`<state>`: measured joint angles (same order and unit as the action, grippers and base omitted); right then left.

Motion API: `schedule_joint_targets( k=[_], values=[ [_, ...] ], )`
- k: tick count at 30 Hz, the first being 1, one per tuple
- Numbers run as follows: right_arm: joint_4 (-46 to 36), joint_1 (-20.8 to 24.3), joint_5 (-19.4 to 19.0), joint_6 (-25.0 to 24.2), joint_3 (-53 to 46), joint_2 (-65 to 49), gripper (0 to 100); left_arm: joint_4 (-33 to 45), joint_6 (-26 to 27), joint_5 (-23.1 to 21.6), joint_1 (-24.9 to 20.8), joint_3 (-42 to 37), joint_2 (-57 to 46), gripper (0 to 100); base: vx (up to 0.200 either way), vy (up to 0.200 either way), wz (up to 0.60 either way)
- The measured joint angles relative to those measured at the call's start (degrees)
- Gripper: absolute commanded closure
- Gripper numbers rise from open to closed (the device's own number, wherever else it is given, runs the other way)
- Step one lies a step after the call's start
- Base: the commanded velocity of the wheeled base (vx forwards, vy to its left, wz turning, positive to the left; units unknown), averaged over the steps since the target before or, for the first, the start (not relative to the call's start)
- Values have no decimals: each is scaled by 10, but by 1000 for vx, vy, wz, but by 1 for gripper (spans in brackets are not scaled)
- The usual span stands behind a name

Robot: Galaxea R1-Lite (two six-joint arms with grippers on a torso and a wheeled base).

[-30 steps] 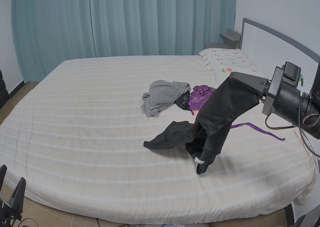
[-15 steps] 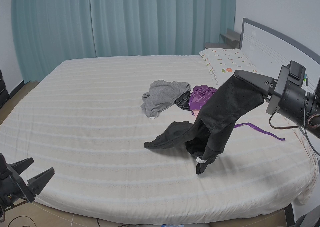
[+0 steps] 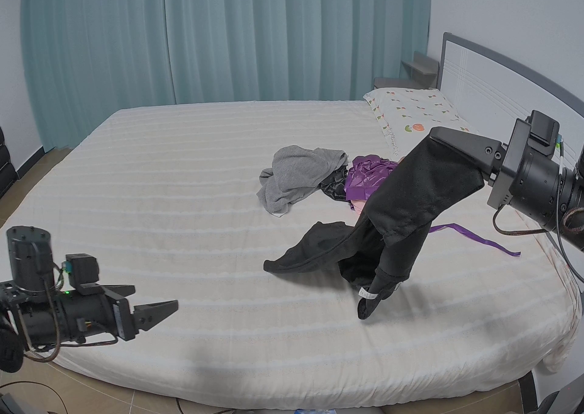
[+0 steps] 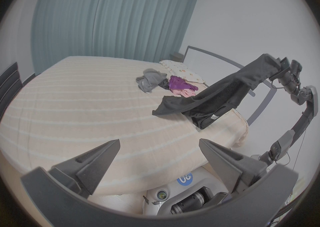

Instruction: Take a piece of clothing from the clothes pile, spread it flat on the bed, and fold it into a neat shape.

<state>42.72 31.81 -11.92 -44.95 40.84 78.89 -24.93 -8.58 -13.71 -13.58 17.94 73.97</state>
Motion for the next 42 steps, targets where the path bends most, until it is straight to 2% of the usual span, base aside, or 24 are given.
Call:
schedule_joint_targets(
  k=[8, 19, 28, 40, 41, 42],
  values=[
    [-1, 0, 1, 0, 3, 1, 100, -133, -1, 10, -64, 25, 183, 0, 0, 0, 0],
    [0, -1, -1, 0, 8, 8, 100, -319, -1, 70, -137, 90, 407, 0, 0, 0, 0],
    [0, 0, 2, 0, 19, 12, 100, -348, 26, 80, -152, 202, 543, 0, 0, 0, 0],
    [-1, 0, 4, 0, 22, 9, 100, -342, 49, 96, -160, 380, 677, 0, 0, 0, 0],
    [-1, 0, 4, 0, 22, 9, 100, -338, 49, 98, -161, 397, 687, 100, 0, 0, 0],
    [-1, 0, 3, 0, 22, 9, 100, -333, 50, 99, -162, 413, 697, 100, 0, 0, 0]
  ],
)
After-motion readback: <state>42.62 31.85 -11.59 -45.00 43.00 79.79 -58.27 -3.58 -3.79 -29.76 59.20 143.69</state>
